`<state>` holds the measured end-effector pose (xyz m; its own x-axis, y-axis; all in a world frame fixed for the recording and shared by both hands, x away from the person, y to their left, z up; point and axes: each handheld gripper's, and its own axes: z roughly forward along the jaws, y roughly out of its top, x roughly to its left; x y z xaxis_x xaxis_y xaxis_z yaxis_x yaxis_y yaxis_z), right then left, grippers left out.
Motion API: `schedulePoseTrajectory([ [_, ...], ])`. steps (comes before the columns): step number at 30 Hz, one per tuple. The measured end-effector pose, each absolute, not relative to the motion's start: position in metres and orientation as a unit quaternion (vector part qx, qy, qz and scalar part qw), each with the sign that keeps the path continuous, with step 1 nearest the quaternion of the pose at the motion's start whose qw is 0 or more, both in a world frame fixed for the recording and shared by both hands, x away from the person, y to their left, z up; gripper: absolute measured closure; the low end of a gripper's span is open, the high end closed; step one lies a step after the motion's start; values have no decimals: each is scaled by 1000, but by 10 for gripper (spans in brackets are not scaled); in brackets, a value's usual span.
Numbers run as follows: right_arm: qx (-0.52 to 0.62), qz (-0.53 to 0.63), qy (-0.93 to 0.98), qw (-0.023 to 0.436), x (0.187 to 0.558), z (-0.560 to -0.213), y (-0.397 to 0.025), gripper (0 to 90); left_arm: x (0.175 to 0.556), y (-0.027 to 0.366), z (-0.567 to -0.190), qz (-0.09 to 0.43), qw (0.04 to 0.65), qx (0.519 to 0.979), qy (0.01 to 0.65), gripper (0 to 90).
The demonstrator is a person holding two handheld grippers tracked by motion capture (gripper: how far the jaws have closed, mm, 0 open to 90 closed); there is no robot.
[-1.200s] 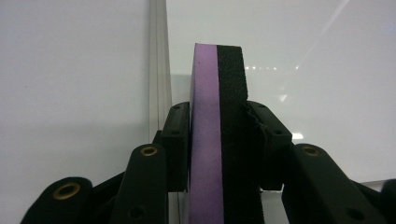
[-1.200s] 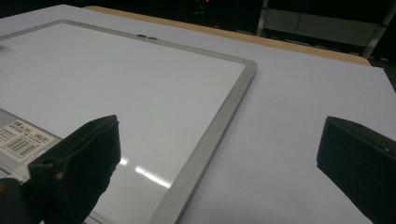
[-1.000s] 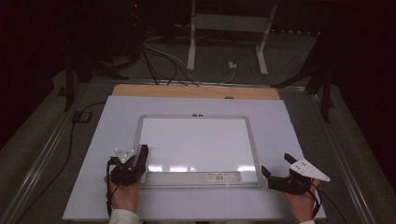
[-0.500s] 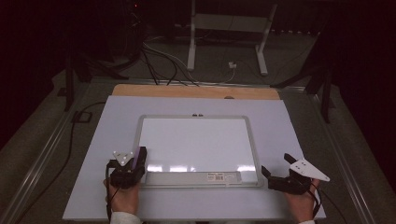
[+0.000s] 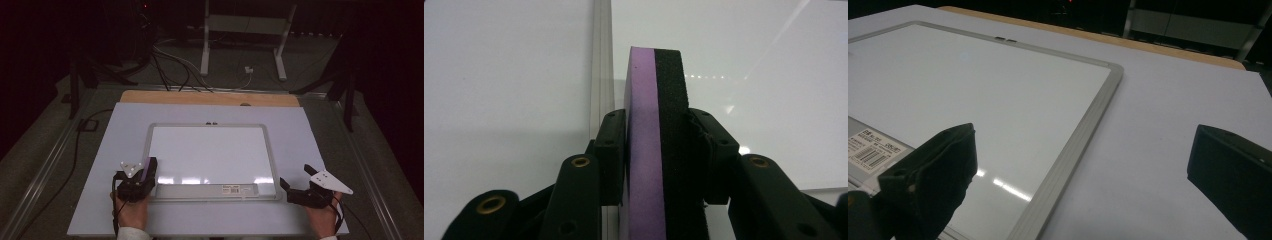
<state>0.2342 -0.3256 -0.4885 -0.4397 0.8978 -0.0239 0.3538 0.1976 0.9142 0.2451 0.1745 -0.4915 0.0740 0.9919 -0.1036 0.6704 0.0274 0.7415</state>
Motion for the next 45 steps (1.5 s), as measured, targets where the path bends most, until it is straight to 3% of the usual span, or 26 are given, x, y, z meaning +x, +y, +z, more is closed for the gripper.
schedulePoseTrajectory([
  [24,438,457,715,296,234,-488,-325,0,250,171,-487,213,340,689,604,319],
  [34,438,457,715,296,234,-488,-325,0,249,175,-473,227,395,691,562,176],
  [45,438,457,715,296,234,-489,-325,0,251,188,-455,243,438,696,514,89],
])
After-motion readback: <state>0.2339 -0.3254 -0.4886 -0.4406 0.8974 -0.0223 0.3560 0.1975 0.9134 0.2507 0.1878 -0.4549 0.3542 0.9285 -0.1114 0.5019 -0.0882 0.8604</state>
